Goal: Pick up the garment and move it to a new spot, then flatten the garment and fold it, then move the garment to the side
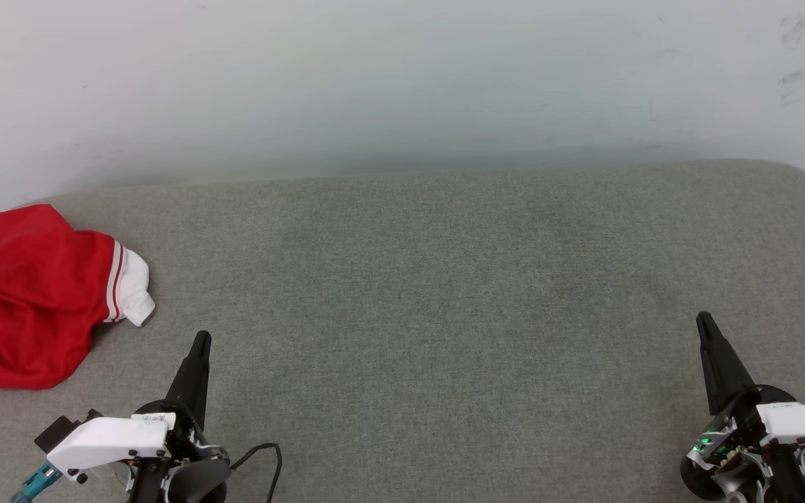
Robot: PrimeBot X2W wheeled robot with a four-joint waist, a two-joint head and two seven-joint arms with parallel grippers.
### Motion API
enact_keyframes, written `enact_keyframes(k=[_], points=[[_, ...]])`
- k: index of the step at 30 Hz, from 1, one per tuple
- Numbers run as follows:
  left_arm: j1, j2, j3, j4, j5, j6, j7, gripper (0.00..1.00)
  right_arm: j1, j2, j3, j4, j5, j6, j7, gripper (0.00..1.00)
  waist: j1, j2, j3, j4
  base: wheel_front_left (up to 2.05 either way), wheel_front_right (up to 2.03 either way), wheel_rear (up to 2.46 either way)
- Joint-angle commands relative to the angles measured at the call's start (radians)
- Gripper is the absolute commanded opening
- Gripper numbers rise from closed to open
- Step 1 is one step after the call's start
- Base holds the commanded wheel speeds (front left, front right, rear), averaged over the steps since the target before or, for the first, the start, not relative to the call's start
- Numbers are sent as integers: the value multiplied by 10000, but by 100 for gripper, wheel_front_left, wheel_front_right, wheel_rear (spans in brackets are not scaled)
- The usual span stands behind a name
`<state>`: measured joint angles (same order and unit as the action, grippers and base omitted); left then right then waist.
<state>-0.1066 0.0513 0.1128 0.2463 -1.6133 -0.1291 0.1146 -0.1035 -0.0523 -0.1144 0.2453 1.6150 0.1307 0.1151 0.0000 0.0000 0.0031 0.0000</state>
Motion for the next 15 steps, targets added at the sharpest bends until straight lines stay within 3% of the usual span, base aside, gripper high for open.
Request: enact_keyframes(k=[1,15], points=[[-59,-13,30,0,15,-29,17,0,-104,32,4,6,-45,0,1,0,0,0,0,0,0,0,0],[-59,-13,28,0,14,-29,16,0,-104,32,5,6,-44,-1,0,0,0,0,0,0,0,0,0]])
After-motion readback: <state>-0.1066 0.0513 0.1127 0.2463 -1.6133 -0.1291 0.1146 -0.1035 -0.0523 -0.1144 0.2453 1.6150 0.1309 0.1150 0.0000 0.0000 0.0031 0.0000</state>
